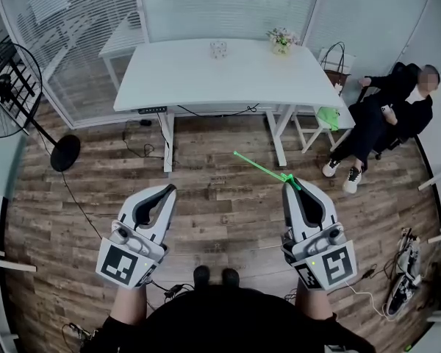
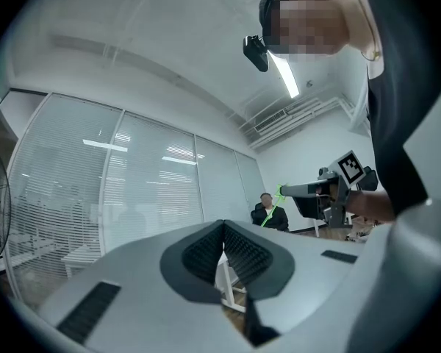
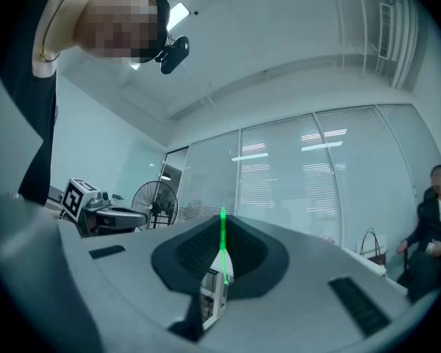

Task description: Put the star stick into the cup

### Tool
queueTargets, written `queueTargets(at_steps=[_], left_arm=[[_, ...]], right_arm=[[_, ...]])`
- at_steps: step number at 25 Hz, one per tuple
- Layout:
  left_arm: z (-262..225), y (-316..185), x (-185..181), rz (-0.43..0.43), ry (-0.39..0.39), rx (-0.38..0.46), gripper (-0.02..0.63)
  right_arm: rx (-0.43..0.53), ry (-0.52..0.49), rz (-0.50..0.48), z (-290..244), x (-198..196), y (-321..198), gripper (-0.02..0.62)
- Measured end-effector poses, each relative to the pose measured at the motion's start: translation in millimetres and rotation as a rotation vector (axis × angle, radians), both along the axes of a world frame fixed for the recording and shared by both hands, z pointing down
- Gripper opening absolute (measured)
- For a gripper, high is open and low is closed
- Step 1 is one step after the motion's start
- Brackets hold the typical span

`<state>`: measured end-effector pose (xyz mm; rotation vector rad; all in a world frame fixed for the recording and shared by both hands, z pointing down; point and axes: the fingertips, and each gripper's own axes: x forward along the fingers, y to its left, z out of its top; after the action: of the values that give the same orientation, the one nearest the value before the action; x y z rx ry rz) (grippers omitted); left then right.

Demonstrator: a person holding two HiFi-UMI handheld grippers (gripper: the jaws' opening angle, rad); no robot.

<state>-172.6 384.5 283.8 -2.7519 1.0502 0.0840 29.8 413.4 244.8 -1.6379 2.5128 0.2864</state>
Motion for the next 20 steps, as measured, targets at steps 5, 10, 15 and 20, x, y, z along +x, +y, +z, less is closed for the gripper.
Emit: queueTargets(at_steps=[5, 10, 15, 20], left_arm=[[1, 1, -13, 0.008, 0.011, -0.003, 0.015], [2, -6, -31, 0.026, 0.014, 0.002, 0.015], [9, -6, -48, 0.057, 0.011, 0.002, 0.014], [13, -15, -56, 0.076, 0.007, -0.018, 0.014]], right_arm=[[0.006, 0.003, 0.001, 0, -14, 2, 0.020], [0.013, -0.012, 0.017, -2, -33, 2, 0.021], [0.009, -0.025, 0.044, 5, -52, 7, 0.020], [-0.008, -0.038, 0.065, 11, -60, 3, 0.021]])
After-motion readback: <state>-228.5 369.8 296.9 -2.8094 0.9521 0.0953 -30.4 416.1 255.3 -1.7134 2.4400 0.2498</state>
